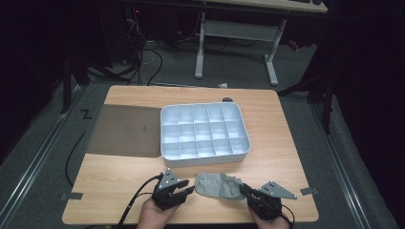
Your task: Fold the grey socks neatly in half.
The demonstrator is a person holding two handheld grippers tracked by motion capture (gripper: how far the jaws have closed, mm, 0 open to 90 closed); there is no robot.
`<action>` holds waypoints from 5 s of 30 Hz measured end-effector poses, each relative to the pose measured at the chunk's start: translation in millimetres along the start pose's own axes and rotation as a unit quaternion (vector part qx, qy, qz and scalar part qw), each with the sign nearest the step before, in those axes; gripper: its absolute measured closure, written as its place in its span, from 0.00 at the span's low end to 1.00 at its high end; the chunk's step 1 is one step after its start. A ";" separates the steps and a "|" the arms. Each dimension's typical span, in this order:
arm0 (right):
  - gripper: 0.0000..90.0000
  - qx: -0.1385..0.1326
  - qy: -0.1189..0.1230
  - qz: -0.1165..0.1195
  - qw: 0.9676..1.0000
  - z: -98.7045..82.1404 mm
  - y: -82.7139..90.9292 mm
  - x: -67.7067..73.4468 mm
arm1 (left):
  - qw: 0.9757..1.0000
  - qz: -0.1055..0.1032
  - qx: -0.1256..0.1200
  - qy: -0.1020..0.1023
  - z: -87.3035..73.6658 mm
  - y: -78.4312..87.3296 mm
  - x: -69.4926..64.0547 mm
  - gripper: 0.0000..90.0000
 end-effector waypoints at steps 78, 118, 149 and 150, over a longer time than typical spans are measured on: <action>0.91 -0.003 0.041 0.048 0.998 23.1 -25.6 51.0 | 0.998 -0.062 0.011 0.010 2.6 3.9 -26.3 0.84; 0.89 0.051 0.083 0.056 0.994 -7.9 -65.9 72.0 | 0.999 -0.041 -0.016 -0.006 10.5 -11.5 -33.2 0.87; 0.39 0.063 -0.039 0.044 0.996 -17.2 -47.8 33.5 | 0.999 -0.024 0.030 -0.039 -1.9 -26.4 -37.9 0.88; 0.39 0.063 -0.039 0.045 0.996 -16.0 -47.8 34.4 | 0.998 -0.022 0.030 -0.040 -2.2 -26.7 -38.1 0.88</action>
Point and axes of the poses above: each handheld gripper's, and its own axes: y roughly backward along the jaws, z roughly out of its top, x roughly to its left, the point moved 8 cm from there along -y, roughly forward along the jaws, and after that the axes turned 1 degree about z, right-handed, at the moved point
